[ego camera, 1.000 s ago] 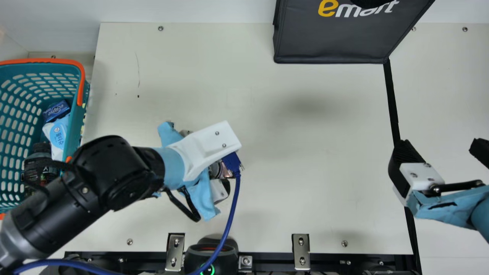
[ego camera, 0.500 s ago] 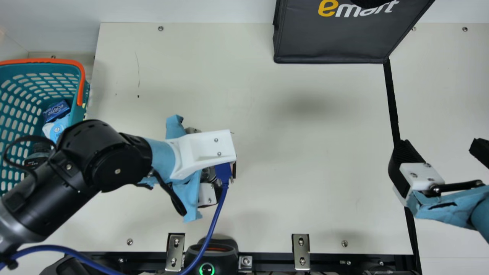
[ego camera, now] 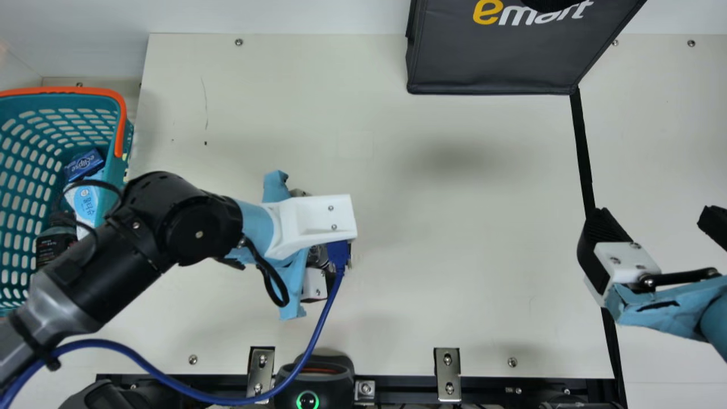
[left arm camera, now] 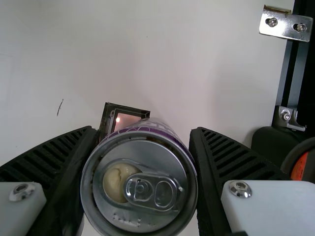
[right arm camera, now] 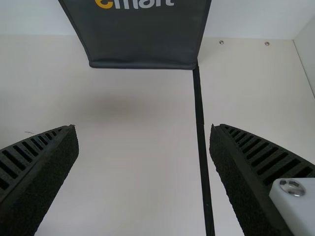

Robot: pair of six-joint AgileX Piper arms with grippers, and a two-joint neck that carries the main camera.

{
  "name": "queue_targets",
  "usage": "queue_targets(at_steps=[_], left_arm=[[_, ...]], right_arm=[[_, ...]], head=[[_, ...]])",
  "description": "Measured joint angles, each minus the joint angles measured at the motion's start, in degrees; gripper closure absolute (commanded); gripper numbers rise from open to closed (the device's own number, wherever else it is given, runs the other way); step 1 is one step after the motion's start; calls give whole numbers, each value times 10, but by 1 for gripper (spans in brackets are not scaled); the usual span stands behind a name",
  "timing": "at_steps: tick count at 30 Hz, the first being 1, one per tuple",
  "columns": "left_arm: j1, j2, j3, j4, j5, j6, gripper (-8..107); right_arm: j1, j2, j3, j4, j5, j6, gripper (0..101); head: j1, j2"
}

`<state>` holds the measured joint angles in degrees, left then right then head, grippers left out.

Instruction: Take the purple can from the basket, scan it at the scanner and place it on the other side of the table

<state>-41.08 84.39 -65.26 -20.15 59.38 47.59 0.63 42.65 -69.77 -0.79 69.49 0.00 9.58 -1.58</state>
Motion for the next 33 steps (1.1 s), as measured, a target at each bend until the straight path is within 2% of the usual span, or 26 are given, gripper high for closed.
queue_targets(at_steps=[6,15,33], left_arm=[[5,11,7,-3,-18,8,105],[12,19,11,-8,-33,6,75],[17,19,11,-8,-20,-7,15]], right_arm=[[0,0,0,0,0,0,6],[0,0,0,0,0,0,6],[0,0,0,0,0,0,6]], head=[[0,0],[0,0],[0,0]])
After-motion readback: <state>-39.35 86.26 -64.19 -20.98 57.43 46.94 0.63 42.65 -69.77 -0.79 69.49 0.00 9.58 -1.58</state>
